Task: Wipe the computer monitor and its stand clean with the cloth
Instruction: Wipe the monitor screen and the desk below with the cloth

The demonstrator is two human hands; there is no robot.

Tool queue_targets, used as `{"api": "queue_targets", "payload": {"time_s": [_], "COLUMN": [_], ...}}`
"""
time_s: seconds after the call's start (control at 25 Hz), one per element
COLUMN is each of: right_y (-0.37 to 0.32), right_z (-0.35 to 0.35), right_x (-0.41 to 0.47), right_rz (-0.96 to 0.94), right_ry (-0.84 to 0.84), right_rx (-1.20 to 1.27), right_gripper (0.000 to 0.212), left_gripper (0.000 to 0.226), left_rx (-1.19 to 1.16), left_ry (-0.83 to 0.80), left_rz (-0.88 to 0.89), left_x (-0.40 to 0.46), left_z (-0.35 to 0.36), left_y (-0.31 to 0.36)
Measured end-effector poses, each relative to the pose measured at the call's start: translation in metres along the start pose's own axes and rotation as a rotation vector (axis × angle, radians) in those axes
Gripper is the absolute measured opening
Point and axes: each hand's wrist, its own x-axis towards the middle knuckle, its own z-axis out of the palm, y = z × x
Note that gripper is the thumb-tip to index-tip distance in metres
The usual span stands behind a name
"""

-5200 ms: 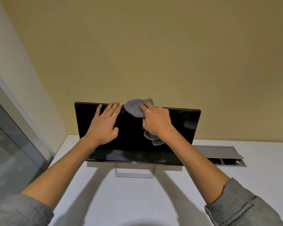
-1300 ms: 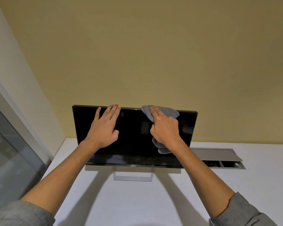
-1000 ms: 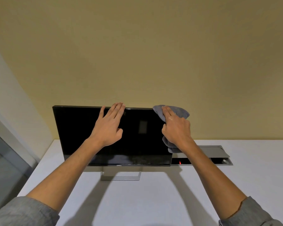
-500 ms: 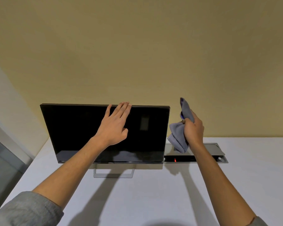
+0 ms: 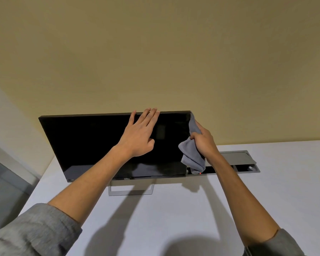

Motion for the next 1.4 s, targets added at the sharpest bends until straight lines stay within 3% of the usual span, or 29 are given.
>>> {"api": "queue_targets", "payload": {"time_s": [0.4,0.56,0.64,0.76,1.04,1.4], "right_y": [0.102,0.162,0.186,0.188,0.164,0.079], "right_z": [0.032,0.048,0.050,0.047,0.055,0.031], "right_x": [-0.033,-0.045,-0.049,-0.058,-0.049,-0.038], "right_rz": [0.275,0.380,0.492,0.466,0.452,0.236], "right_ry": [-0.043,-0.136,-0.176,-0.089,-0.061,0.052], "right_rx": [-0.032,-0.161,-0.170,-0.143,-0.150,0.001], "right_gripper": [0.027,0.048,0.072,0.089,0.044,0.032], "left_gripper": [0.094,0.094,0.094,0.095,0.095,0.095], "left_rx": [-0.004,0.012,0.020,0.035,0.062,0.046], "left_ry": [0.002,0.002,0.008,0.014,0.009,0.020], "left_rz": [0.004,0.024,0.031,0.019,0.010,0.034], "left_x": [-0.002,-0.003,-0.004,-0.007,-0.011,-0.009], "left_z": [0.005,0.004,0.004,0.005,0.003,0.005], "left_y": [0.008,0.007,0.005,0.000,-0.009,-0.013]}}
